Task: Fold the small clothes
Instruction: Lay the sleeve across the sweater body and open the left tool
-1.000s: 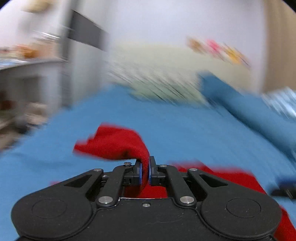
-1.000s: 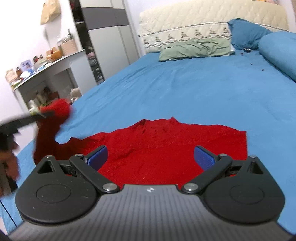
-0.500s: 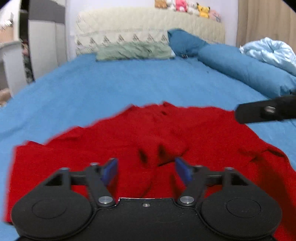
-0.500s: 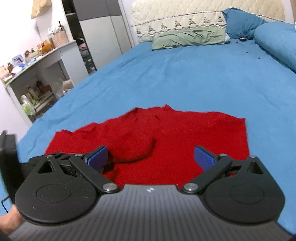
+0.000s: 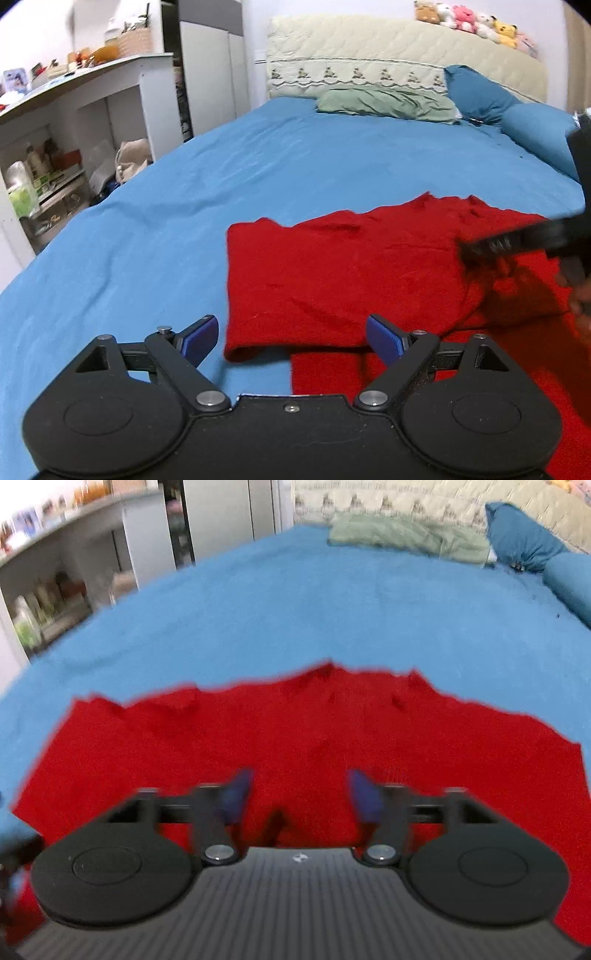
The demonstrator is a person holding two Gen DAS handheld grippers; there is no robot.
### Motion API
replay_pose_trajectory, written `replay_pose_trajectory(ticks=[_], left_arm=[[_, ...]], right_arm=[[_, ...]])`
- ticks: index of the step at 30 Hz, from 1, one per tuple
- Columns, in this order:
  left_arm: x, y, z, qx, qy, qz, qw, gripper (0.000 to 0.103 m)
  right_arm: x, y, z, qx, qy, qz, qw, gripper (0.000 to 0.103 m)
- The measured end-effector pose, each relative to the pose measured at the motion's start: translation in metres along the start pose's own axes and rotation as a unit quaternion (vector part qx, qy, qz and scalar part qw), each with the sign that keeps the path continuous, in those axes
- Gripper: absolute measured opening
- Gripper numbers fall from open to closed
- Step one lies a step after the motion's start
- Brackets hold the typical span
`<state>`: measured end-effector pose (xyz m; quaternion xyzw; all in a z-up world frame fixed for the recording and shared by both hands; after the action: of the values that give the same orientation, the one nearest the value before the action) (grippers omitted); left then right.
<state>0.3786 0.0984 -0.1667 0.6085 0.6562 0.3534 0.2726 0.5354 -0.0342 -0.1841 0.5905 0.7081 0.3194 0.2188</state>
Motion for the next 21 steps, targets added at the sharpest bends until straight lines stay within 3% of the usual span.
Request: replay_pose_trajectory(ticks=[5, 8, 10, 11, 12, 13, 19, 21], left_arm=[[0.004, 0.002, 0.000, -0.006, -0.008, -0.016, 0.9998, 0.090], [0.011, -0.006, -0.001, -0.003, -0.012, -0.012, 0.9998, 0.090], [0.010, -0.009, 0.001, 0.002, -0.014, -0.009, 0.9999, 0.090], [0.010, -0.010, 0.001, 0.003, -0.015, -0.007, 0.9999, 0.090], [0.010, -0.012, 0.001, 0.004, -0.015, -0.005, 0.9999, 0.090], [0.010, -0.013, 0.001, 0.006, -0.014, -0.002, 0.9999, 0.090], [0.016, -0.018, 0.007, 0.015, -0.003, 0.001, 0.9999, 0.090], [0.018, -0.019, 0.010, 0.017, 0.001, 0.002, 0.9999, 0.090]], right_arm=[[-0.034, -0.018, -0.053, -0.075, 0.009, 0.047, 0.996, 0.026], [-0.050, -0.040, -0.069, -0.069, -0.003, 0.063, 0.996, 0.031], [-0.060, -0.056, -0.068, -0.042, 0.001, 0.084, 0.996, 0.045], [-0.065, -0.064, -0.069, -0.036, -0.001, 0.097, 0.995, 0.066], [-0.070, -0.070, -0.072, -0.042, 0.001, 0.108, 0.993, 0.080], [-0.073, -0.074, -0.077, -0.051, 0.007, 0.115, 0.992, 0.082], [-0.097, -0.068, -0.077, -0.054, 0.032, 0.165, 0.984, 0.082], [-0.102, -0.065, -0.074, -0.056, 0.033, 0.172, 0.983, 0.073]])
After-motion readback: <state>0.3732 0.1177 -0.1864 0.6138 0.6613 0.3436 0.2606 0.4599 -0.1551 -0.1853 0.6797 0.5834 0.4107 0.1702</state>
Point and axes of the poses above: each gripper's, at about its wrist camera, not at the fingertips, and z roughly the way its jaws point, x to its left, y to its top, the point moved 2 cm from there along z, roughly the way its jaws point, and after that the axes turned 3 degrees about y, right-handed, at the moved point
